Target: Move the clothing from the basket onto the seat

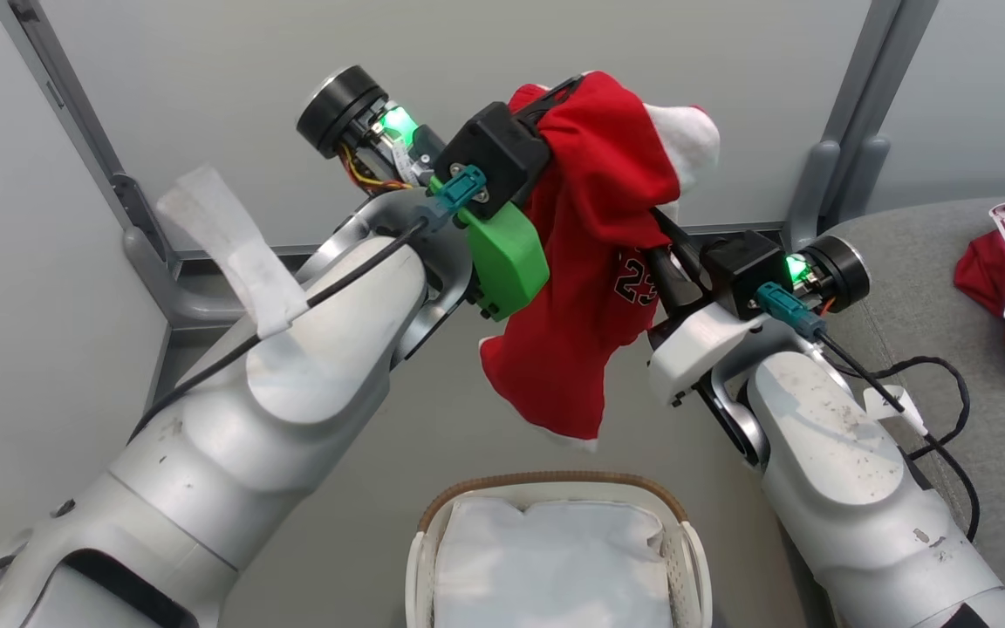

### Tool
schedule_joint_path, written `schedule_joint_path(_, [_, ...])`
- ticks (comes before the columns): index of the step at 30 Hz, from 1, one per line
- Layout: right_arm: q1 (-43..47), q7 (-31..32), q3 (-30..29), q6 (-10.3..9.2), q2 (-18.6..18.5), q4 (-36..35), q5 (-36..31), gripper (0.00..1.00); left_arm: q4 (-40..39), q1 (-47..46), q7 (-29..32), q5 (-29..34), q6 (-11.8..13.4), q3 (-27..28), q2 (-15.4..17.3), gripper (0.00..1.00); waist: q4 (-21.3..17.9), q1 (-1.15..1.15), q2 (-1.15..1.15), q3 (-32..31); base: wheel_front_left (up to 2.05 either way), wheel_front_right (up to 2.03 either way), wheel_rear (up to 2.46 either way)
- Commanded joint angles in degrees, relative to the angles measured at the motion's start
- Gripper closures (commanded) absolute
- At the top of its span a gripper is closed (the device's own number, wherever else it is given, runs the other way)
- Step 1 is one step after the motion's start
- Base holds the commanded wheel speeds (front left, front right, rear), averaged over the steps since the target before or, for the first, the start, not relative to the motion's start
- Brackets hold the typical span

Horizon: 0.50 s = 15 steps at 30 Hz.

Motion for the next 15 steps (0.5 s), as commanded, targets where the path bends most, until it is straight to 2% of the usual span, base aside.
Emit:
schedule_joint_path(1, [-0.97,-0.13,-0.51,-0.08,-0.21,-0.16,-0.13,1.00,0.38,1.56,-0.42,-0.94,0.29,0.49,0.64,1.00,-0.25,0.00,0.68,0.33,0.00,0.00,0.00])
schedule_joint_path(4, [-1.55,-0.13,-1.57,-0.08,-0.19,-0.66,-0.75,1.00,0.65,3.75,-1.47,-1.87,0.86,1.07,1.82,1.00,-0.51,0.00,0.68,0.74,0.00,0.00,0.00])
schedule_joint_path(5, [-1.71,-0.13,-1.89,-0.08,-0.19,-0.81,-0.90,1.00,0.69,4.61,-1.77,-2.38,1.08,1.32,1.96,0.93,-0.58,0.00,0.68,0.87,0.00,0.00,0.00])
schedule_joint_path(6, [-1.87,-0.13,-2.20,-0.08,-0.19,-0.93,-1.13,1.00,0.85,5.79,-2.23,-3.11,1.25,1.70,2.16,0.62,-0.66,0.00,0.68,1.01,0.00,0.00,0.00])
schedule_joint_path(7, [-1.95,-0.13,-2.46,-0.08,-0.19,-1.00,-1.24,1.00,0.96,6.65,-2.66,-3.62,1.33,1.98,2.30,0.57,-0.70,0.00,0.68,1.13,0.00,0.00,0.00])
schedule_joint_path(8, [-2.07,-0.13,-2.74,-0.08,-0.19,-1.02,-1.33,1.00,1.03,7.70,-3.19,-4.43,1.65,2.42,2.48,0.08,-0.78,0.00,0.68,1.25,0.00,0.00,0.00])
schedule_joint_path(9, [-2.24,-0.13,-2.98,-0.08,-0.20,-1.05,-1.40,1.00,1.04,8.71,-3.72,-5.11,1.60,2.65,2.58,0.00,-0.88,0.00,0.68,1.34,0.00,0.00,0.00])
schedule_joint_path(15, [-2.65,-0.13,-4.69,-0.08,-0.19,-1.31,-2.26,1.00,1.53,15.96,-6.85,-7.82,2.93,4.14,3.56,0.00,-1.60,0.00,0.68,1.93,0.00,0.00,0.00])
